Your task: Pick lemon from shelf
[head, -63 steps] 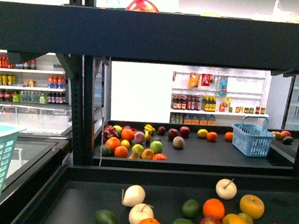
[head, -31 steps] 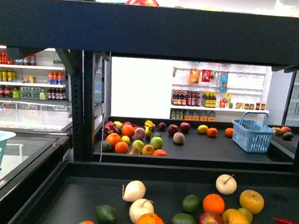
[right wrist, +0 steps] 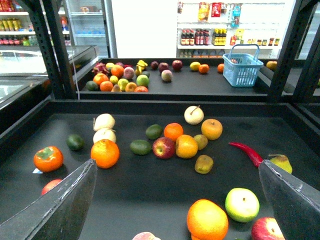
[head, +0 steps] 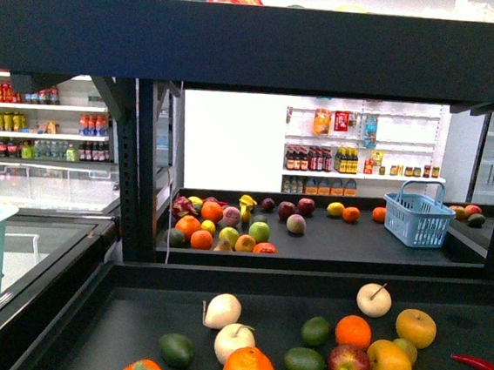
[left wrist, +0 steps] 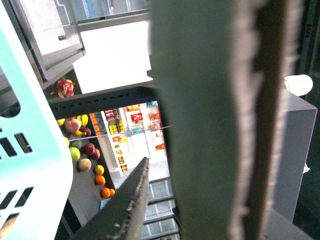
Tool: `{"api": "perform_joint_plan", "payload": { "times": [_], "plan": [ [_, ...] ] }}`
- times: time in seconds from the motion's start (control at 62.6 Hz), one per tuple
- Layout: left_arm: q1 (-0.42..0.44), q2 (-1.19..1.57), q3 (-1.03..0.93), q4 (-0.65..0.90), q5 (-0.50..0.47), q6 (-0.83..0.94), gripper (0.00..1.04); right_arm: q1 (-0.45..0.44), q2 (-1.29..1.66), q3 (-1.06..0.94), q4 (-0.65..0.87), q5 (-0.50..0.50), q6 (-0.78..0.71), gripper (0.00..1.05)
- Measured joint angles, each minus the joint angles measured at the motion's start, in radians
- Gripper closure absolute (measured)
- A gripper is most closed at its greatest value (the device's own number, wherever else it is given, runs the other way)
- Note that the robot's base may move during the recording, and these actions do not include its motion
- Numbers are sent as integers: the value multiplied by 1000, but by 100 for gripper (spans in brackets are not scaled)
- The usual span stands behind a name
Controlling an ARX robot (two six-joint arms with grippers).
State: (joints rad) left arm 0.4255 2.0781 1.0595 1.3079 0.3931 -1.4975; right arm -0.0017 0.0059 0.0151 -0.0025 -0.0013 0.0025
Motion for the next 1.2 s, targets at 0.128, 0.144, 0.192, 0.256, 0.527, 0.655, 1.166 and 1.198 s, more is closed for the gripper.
{"api": "perform_joint_plan", "payload": {
  "times": [0.128,0.144,0.192,0.256,0.527,0.655,1.166,1.198],
  "plan": [
    [14,0,-14,-39,5,17,31,0,0,0,0,0,0,7],
    [15,-1,-14,-46,9,21,28,0,0,0,0,1,0,7],
    [18,-5,-15,-76,15,34,17,0,0,0,0,1,0,7],
    [21,-12,-19,-89,19,44,7,0,0,0,0,0,0,7],
    [38,-105,-45,-181,19,88,8,0,0,0,0,0,0,7],
    [44,-166,-75,-237,24,108,8,0,0,0,0,1,0,7],
    [40,-645,-216,-900,-130,634,8,0,0,0,0,0,0,7],
    [31,-698,-233,-944,-161,677,8,0,0,0,0,0,0,7]
  ]
}}
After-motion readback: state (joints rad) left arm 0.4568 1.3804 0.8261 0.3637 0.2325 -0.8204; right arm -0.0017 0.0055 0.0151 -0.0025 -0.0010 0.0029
